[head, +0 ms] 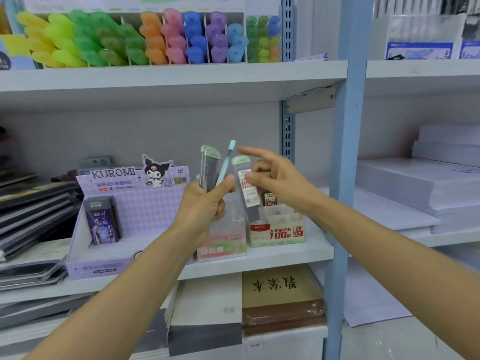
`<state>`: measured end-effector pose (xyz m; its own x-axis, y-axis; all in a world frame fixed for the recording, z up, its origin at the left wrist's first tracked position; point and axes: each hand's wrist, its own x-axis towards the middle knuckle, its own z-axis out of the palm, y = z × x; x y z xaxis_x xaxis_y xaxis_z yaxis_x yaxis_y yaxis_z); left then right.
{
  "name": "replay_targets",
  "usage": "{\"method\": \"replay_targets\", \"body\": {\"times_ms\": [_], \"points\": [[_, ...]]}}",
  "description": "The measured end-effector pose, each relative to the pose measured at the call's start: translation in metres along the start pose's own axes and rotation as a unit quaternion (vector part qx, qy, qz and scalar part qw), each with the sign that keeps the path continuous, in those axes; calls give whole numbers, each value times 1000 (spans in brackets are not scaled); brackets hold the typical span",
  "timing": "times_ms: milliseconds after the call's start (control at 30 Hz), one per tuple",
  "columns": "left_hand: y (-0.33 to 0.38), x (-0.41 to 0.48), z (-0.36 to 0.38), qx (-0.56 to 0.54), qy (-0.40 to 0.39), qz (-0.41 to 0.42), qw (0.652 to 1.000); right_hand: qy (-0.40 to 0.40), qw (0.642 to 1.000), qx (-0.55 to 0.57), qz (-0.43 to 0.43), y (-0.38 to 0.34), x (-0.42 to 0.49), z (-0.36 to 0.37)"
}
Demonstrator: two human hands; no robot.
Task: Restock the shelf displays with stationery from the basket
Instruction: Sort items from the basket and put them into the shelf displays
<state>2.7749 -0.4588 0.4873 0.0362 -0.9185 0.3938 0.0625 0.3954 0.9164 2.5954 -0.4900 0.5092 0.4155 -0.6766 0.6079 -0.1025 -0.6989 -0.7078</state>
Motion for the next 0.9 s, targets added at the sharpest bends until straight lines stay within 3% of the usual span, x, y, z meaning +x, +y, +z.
{"method": "replay_targets", "body": {"times_ms": [167,233,400,567,900], "points": [[3,3,-14,-19,-3,-14,1000,186,982,-27,24,2,5,-40],[3,3,-16,-48,-12,-28,998,215,974,-59,46,9,4,-49],[0,3,-17,-49,-28,-30,998,217,969,-113,32,19,0,-53],[-1,3,-18,-28,-17,-28,999,204,939,-276,13,25,6,-51],[2,-3,-32,-31,-33,-36,998,188,935,-283,102,53,13,-48]]}}
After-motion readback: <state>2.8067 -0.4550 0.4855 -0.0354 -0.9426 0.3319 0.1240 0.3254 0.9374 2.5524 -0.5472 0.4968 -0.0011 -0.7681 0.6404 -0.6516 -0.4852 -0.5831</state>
